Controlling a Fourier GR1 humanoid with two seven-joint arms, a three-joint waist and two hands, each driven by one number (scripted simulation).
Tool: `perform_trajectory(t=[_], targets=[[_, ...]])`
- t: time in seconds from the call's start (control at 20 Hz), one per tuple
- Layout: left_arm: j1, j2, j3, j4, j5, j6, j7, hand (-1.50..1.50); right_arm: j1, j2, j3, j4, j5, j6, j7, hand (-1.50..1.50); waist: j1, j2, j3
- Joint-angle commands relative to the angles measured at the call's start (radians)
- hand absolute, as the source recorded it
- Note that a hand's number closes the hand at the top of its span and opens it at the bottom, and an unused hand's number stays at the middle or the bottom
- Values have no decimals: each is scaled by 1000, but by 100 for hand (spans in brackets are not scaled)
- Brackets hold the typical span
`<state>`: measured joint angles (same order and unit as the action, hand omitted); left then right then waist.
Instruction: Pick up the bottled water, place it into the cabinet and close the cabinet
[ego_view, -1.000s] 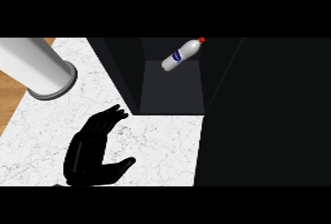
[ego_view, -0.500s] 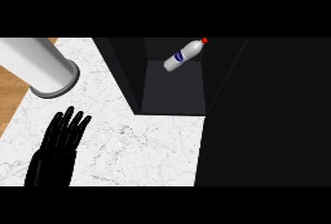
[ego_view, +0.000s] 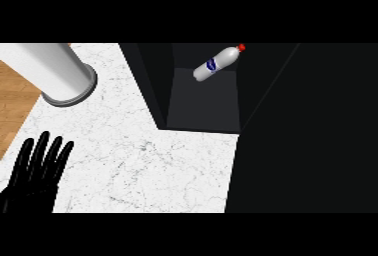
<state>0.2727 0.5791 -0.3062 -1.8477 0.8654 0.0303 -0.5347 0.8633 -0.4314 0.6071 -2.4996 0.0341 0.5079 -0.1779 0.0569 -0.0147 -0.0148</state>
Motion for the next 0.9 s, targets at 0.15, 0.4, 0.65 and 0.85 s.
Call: perform_trajectory(t=[0.15,0.4,0.65,0.85], targets=[[59,74,66,-29,50,-104,-8,-150,-79,57,254,-83,35,2,124,150,52,17,1],[79,97,79,-21,63,-163,-14,-150,-143,55,250,-57,14,-2,178,150,80,31,0],[76,135,113,-39,89,-197,2,-150,-201,70,230,-20,-9,-16,196,150,115,38,-2],[67,149,116,-34,86,-205,15,-150,-258,46,200,-8,1,0,225,150,135,47,-5]])
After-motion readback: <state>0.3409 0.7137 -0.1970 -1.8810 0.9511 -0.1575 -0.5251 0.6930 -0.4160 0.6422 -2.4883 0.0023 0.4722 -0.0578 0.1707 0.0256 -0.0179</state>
